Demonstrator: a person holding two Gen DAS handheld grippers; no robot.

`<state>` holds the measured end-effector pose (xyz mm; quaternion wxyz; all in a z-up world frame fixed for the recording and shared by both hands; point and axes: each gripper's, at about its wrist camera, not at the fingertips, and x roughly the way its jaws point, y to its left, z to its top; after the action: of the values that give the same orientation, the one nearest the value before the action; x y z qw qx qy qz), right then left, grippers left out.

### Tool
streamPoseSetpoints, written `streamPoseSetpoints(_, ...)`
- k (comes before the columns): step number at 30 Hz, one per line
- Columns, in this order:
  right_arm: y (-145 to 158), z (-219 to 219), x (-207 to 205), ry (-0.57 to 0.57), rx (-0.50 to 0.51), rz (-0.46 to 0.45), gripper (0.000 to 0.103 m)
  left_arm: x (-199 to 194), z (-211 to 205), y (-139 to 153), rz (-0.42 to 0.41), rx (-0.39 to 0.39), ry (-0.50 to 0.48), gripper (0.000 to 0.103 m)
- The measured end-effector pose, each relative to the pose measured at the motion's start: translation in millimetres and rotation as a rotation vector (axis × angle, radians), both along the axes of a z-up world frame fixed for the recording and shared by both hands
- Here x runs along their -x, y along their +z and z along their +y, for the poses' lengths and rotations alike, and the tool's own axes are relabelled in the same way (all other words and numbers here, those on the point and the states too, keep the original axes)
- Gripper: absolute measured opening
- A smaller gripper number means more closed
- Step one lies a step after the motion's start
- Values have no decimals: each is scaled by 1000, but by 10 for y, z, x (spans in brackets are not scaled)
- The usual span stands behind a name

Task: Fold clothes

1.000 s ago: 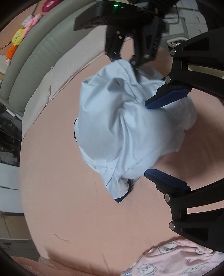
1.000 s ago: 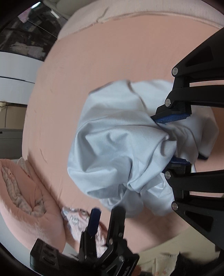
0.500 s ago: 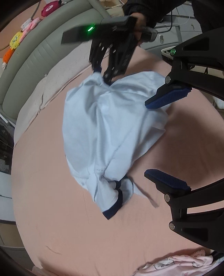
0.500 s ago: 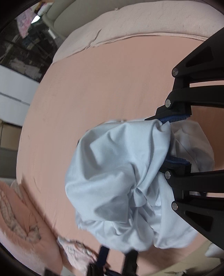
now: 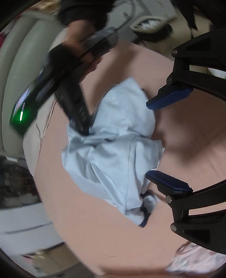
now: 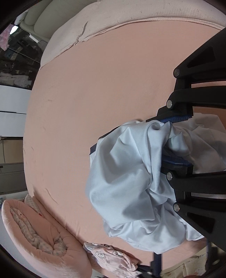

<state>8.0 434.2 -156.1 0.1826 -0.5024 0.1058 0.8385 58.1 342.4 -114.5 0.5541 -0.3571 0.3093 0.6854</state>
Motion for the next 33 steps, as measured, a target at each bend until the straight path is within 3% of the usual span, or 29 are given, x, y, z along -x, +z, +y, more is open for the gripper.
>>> streamPoseSetpoints(8, -90, 145, 3, -27, 43, -1, 31, -108, 279, -197, 66, 28, 11, 71)
streamPoseSetpoints(12, -105, 165, -14, -62, 113, 25, 31, -88, 419, -208, 125, 13, 49, 71)
streamPoseSetpoints(15, -116, 180, -27, -89, 167, 44, 32, 13, 489, -204, 83, 10, 77, 69)
streamPoseSetpoints(18, -127, 195, -40, -116, 221, 64, 32, 109, 552, -181, 46, 8, 115, 57)
streamPoseSetpoints(20, -133, 209, -47, -135, 257, 75, 32, 171, 588, -172, 14, 19, 141, 36)
streamPoseSetpoints(24, -109, 233, -72, -168, 319, 89, 33, 241, 644, -165, -62, 31, 151, 25)
streamPoseSetpoints(27, 30, 224, -214, -134, 261, 84, 33, 258, 683, -145, -71, 29, 157, 23)
streamPoseSetpoints(30, 270, 46, -427, -50, 76, 96, 36, 283, 676, -158, -93, 30, 168, 23)
streamPoseSetpoints(31, 276, -45, -489, -26, 46, 101, 41, 292, 674, -162, -101, 31, 171, 23)
streamPoseSetpoints(33, 268, -236, -612, 21, -3, 112, 62, 309, 669, -170, -116, 32, 178, 23)
